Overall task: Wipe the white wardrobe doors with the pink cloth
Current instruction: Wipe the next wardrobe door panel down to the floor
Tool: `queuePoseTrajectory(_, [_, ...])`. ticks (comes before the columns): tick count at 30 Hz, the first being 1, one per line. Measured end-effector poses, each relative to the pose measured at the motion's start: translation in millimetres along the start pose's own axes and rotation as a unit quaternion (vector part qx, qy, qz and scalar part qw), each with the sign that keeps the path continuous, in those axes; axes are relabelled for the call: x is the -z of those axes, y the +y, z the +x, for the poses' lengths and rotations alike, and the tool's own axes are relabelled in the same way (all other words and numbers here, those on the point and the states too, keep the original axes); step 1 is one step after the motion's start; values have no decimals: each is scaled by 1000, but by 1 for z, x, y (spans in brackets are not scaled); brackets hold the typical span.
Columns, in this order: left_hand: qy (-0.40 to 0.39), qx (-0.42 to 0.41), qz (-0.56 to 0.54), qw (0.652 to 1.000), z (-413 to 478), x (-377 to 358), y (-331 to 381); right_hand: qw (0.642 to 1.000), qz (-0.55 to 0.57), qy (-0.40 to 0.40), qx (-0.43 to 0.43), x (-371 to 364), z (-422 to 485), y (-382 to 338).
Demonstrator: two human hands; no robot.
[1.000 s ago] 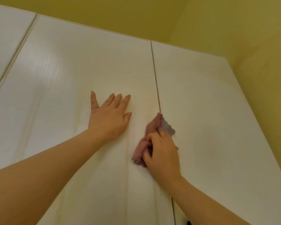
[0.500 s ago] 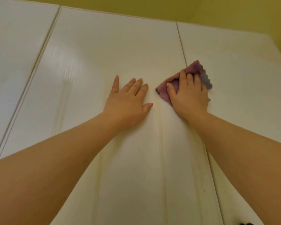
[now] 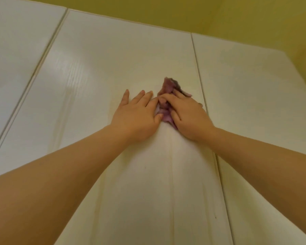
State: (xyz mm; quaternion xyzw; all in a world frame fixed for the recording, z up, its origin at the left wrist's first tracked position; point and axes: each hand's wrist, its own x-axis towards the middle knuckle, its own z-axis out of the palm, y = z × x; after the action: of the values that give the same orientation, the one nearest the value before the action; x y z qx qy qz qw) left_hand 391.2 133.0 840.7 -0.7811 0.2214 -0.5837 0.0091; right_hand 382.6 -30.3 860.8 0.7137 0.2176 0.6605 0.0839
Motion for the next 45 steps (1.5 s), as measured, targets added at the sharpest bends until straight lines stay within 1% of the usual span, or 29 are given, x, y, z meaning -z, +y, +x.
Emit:
queuePoseTrajectory(1, [-10, -3, 6, 1000, 1, 3, 0, 999, 6, 12, -35, 5, 6, 11])
queuePoseTrajectory(3, [-22, -5, 15, 1000, 2, 7, -2, 981, 6, 71, -178, 7, 19, 20])
queuePoseTrajectory(4, [-25, -6, 12, 1000, 1, 7, 0, 971, -10, 83, -224, 5, 22, 16])
queuePoseTrajectory(5, [-24, -5, 7, 1000, 1, 7, -1, 973, -17, 85, -214, 2, 25, 7])
queuePoseTrajectory(8, [-17, -6, -11, 1000, 0, 6, -2, 999, 15, 33, -39, 2, 20, -1])
queuePoseTrajectory(9, [-17, -5, -13, 1000, 1, 6, -2, 999, 17, 15, -23, 7, 20, 5])
queuePoseTrajectory(10, [-20, -4, -13, 1000, 0, 6, -3, 998, 14, 20, -58, 8, 26, 15])
queuePoseTrajectory(12, [-20, -3, -14, 1000, 0, 6, -2, 979, -14, 83, -184, 6, 35, 19])
queuePoseTrajectory(13, [-17, -2, -18, 1000, 0, 6, -2, 971, -35, 95, -217, 1, 39, 13])
queuePoseTrajectory(14, [-13, -2, -26, 1000, 0, 5, -3, 976, -43, 91, -194, -4, 40, 6])
queuePoseTrajectory(17, [-13, -7, -37, 999, 0, 6, -2, 999, -25, 32, -23, -3, 35, 6])
queuePoseTrajectory(18, [-16, -5, -33, 999, 0, 6, -3, 999, -27, 24, -36, 2, 37, 15])
queuePoseTrajectory(21, [-18, -4, -25, 1000, 0, 5, -3, 974, -49, 86, -204, 5, 40, 14])
queuePoseTrajectory(22, [-18, -4, -26, 999, -1, 5, -3, 975, -51, 86, -200, 1, 40, 6])
queuePoseTrajectory(25, [-19, -8, -27, 999, 0, 6, -4, 999, -23, 7, -30, 1, 31, 4])
queuePoseTrajectory(26, [-21, -9, -24, 999, 1, 7, -4, 999, -29, -13, -33, 8, 33, 13])
queuePoseTrajectory(27, [-26, -9, -19, 999, 1, 8, -5, 995, -37, 2, -92, 10, 38, 22])
queuePoseTrajectory(29, [-31, -9, -4, 999, 1, 8, -3, 968, -56, 61, -235, 5, 43, 14])
queuePoseTrajectory(30, [-25, -12, 12, 1000, 1, 8, -3, 965, -63, 79, -243, -2, 43, 3])
queuePoseTrajectory(33, [-2, -48, 52, 997, 1, 12, -7, 996, -45, 31, -65, -6, 37, -14])
queuePoseTrajectory(34, [0, -60, 56, 997, 1, 16, -12, 999, -44, 9, -32, 0, 36, -6])
queuePoseTrajectory(35, [1, -66, 58, 996, 0, 21, -19, 997, -47, 3, -56, 6, 36, 3])
queuePoseTrajectory(37, [21, -52, 43, 997, -4, 27, -36, 978, -50, 41, -197, 8, 42, 21])
queuePoseTrajectory(38, [39, -25, 26, 999, -8, 29, -45, 962, -62, 49, -263, 4, 46, 23])
queuePoseTrajectory(39, [62, 10, 7, 998, -11, 31, -54, 954, -67, 41, -290, 0, 51, 18])
queuePoseTrajectory(40, [86, 45, -9, 995, -13, 32, -63, 959, -66, 23, -275, -2, 56, 9])
queuePoseTrajectory(42, [93, 91, 1, 991, -17, 35, -76, 986, -62, -15, -153, -8, 63, -11])
queuePoseTrajectory(44, [48, 100, 27, 993, -18, 36, -83, 996, -71, -38, -32, -10, 60, -30])
queuePoseTrajectory(45, [28, 89, 50, 994, -18, 37, -84, 997, -76, -30, -14, -11, 58, -34])
